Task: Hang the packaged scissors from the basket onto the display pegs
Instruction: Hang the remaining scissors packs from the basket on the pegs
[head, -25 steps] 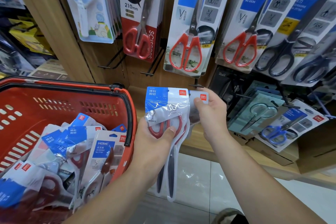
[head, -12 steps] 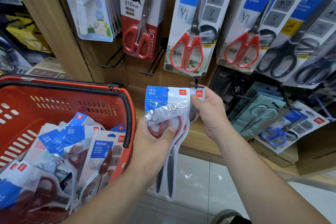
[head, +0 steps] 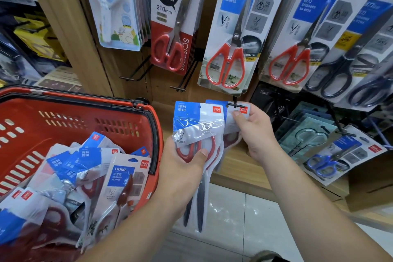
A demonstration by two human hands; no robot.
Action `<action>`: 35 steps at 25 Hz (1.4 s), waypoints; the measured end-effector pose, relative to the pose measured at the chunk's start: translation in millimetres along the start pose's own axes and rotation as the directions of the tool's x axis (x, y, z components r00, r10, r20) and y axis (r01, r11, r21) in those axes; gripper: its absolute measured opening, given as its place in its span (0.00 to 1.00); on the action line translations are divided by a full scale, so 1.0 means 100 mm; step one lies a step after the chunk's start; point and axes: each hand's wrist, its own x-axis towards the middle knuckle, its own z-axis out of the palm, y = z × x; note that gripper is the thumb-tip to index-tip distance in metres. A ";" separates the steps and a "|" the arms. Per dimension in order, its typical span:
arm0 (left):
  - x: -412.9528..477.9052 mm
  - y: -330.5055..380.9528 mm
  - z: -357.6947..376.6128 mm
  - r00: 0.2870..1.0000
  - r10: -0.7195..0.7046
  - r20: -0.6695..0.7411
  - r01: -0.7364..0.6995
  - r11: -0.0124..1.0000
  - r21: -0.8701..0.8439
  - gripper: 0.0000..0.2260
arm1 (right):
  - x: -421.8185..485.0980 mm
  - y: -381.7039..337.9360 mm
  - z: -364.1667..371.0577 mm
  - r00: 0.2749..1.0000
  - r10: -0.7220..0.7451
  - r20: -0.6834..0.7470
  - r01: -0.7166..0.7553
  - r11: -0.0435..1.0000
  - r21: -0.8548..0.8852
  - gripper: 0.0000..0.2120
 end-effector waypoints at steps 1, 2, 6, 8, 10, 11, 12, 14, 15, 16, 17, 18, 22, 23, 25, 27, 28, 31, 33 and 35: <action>0.01 -0.02 0.00 1.000 -0.013 0.000 0.013 1.000 0.001 0.21 | 0.00 0.01 -0.01 1.000 0.015 -0.017 -0.014 0.999 0.039 0.09; 0.03 -0.04 -0.01 1.000 -0.022 -0.005 0.022 1.000 0.000 0.21 | 0.01 0.02 -0.01 0.999 0.020 -0.026 -0.018 0.998 0.064 0.08; 0.08 -0.11 0.01 1.000 -0.024 -0.008 0.024 1.000 0.008 0.20 | 0.10 0.04 0.01 0.997 0.041 -0.061 -0.034 0.992 0.123 0.04; 0.08 -0.12 0.03 1.000 -0.022 -0.007 0.022 1.000 0.007 0.19 | 0.14 0.07 0.02 0.994 0.073 -0.087 -0.061 0.989 0.134 0.05; 0.09 -0.12 0.04 1.000 -0.014 -0.012 0.014 1.000 0.003 0.19 | 0.12 0.11 0.03 0.987 0.104 -0.125 -0.087 0.987 0.136 0.05; 0.08 -0.12 0.04 1.000 -0.013 -0.010 0.013 1.000 0.001 0.19 | 0.10 0.15 0.03 0.982 0.121 -0.144 -0.102 0.986 0.135 0.05; 0.08 -0.11 0.04 1.000 -0.012 -0.003 0.012 1.000 0.000 0.19 | 0.09 0.20 0.03 0.978 0.138 -0.156 -0.118 0.985 0.127 0.04; 0.08 -0.12 0.05 1.000 -0.013 0.004 0.013 1.000 0.002 0.20 | 0.05 0.25 0.01 0.974 0.154 -0.169 -0.135 0.984 0.116 0.04; 0.09 -0.13 0.05 1.000 -0.011 0.001 0.011 1.000 0.001 0.20 | 0.05 0.25 0.00 0.973 0.152 -0.172 -0.131 0.983 0.125 0.04; 0.09 -0.14 0.05 1.000 -0.012 -0.003 0.012 1.000 0.003 0.20 | 0.06 0.24 -0.01 0.975 0.142 -0.170 -0.119 0.983 0.138 0.04; 0.10 -0.14 0.05 1.000 -0.015 -0.003 0.015 1.000 0.009 0.20 | 0.07 0.22 -0.02 0.978 0.132 -0.161 -0.108 0.983 0.147 0.05; 0.10 -0.14 0.05 1.000 -0.018 -0.003 0.019 1.000 0.013 0.20 | 0.08 0.20 -0.02 0.981 0.123 -0.151 -0.101 0.984 0.145 0.05; 0.09 -0.14 0.02 1.000 -0.005 -0.004 0.005 1.000 -0.012 0.21 | 0.04 0.20 -0.01 0.978 0.136 -0.157 -0.109 0.980 0.168 0.04; 0.09 -0.13 0.02 1.000 -0.005 -0.004 0.005 1.000 -0.022 0.21 | 0.03 0.20 0.00 0.976 0.142 -0.164 -0.112 0.977 0.179 0.04; 0.07 -0.10 0.02 1.000 -0.012 -0.001 0.012 0.999 -0.042 0.21 | 0.02 0.18 0.01 0.975 0.134 -0.176 -0.105 0.980 0.167 0.03; 0.07 -0.08 0.02 1.000 -0.013 0.001 0.013 0.998 -0.054 0.21 | 0.03 0.17 0.04 0.975 0.127 -0.182 -0.099 0.983 0.157 0.03; 0.06 -0.07 0.03 1.000 -0.012 -0.001 0.012 0.998 -0.061 0.21 | 0.03 0.17 0.05 0.974 0.132 -0.185 -0.101 0.981 0.165 0.03; 0.07 -0.07 0.01 1.000 -0.020 0.001 0.020 0.998 -0.067 0.22 | 0.03 0.16 0.08 0.967 0.143 -0.209 -0.107 0.978 0.177 0.03; 0.07 -0.07 0.02 1.000 -0.024 0.004 0.025 0.998 -0.062 0.22 | 0.02 0.14 0.08 0.970 0.135 -0.202 -0.097 0.978 0.186 0.04; 0.07 -0.07 0.01 1.000 -0.026 -0.001 0.025 0.997 -0.072 0.22 | 0.03 0.11 0.07 0.968 0.148 -0.202 -0.104 0.971 0.215 0.06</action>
